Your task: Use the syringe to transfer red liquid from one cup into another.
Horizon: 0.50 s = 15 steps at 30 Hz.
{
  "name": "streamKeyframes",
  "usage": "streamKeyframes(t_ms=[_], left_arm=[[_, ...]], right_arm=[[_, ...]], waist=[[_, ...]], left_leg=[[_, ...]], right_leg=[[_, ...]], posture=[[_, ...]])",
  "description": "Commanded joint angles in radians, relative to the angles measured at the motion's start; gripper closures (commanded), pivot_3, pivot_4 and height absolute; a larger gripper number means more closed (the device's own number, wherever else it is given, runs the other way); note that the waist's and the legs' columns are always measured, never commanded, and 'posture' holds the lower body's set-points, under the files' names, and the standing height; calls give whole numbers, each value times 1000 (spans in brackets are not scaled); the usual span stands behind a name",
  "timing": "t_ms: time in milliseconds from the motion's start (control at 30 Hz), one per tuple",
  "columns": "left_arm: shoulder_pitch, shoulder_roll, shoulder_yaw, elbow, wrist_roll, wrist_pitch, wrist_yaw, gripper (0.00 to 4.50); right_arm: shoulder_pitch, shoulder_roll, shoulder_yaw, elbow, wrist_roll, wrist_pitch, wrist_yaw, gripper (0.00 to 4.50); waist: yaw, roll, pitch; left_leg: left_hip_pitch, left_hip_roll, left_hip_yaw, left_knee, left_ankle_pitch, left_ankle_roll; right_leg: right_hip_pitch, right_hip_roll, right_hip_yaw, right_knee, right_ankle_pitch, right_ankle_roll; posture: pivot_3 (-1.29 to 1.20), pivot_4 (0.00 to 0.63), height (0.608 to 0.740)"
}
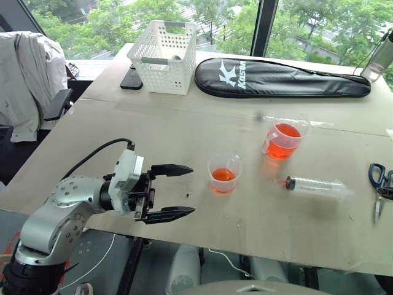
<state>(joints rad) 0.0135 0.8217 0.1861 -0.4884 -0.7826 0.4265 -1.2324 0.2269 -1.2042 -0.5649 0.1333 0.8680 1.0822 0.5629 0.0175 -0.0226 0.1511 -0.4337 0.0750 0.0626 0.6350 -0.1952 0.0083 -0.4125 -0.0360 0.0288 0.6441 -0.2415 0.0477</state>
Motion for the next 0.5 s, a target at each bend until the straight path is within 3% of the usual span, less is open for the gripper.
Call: streamKeyframes(t_ms=[33, 133, 200, 367, 500], left_arm=[[-15, 0, 9, -2, 1, -22, -7, 0], [-31, -2, 3, 13, 5, -23, -17, 0], [-44, -3, -5, 17, 5, -22, -21, 0], [-84, -4, -30, 29, 7, -12, -29, 0], [-112, -8, -49, 23, 7, -3, -17, 0]], right_arm=[[128, 21, -185, -213, -120, -109, 76, 105], [130, 120, -349, -440, -2, -61, 108, 105], [164, 166, -381, -599, 19, -130, 203, 105], [177, 158, -341, -754, 147, -2, 227, 105], [98, 169, -212, -759, 308, 140, 94, 105]], waist=[[-1, 1, 0], [-10, 2, -1], [-12, 1, -1], [-11, 0, -1], [-6, -4, 0]], left_leg=[[0, 0, 0, 0, 0, 0], [1, 0, -1, -1, 0, 0], [1, 0, -1, -1, 0, 0], [3, 1, -3, 1, 0, 0], [2, -1, -1, 2, 0, 0]], right_leg=[[0, 0, 0, 0, 0, 1], [0, 1, 0, 0, -1, 1], [0, 1, 0, 0, -1, 2], [2, 1, -1, 1, -1, 1], [2, -1, 0, 0, -1, 1]], posture=[[0, 150, 724], [0, 150, 724], [0, 150, 724], [0, 150, 724], [0, 150, 724]])
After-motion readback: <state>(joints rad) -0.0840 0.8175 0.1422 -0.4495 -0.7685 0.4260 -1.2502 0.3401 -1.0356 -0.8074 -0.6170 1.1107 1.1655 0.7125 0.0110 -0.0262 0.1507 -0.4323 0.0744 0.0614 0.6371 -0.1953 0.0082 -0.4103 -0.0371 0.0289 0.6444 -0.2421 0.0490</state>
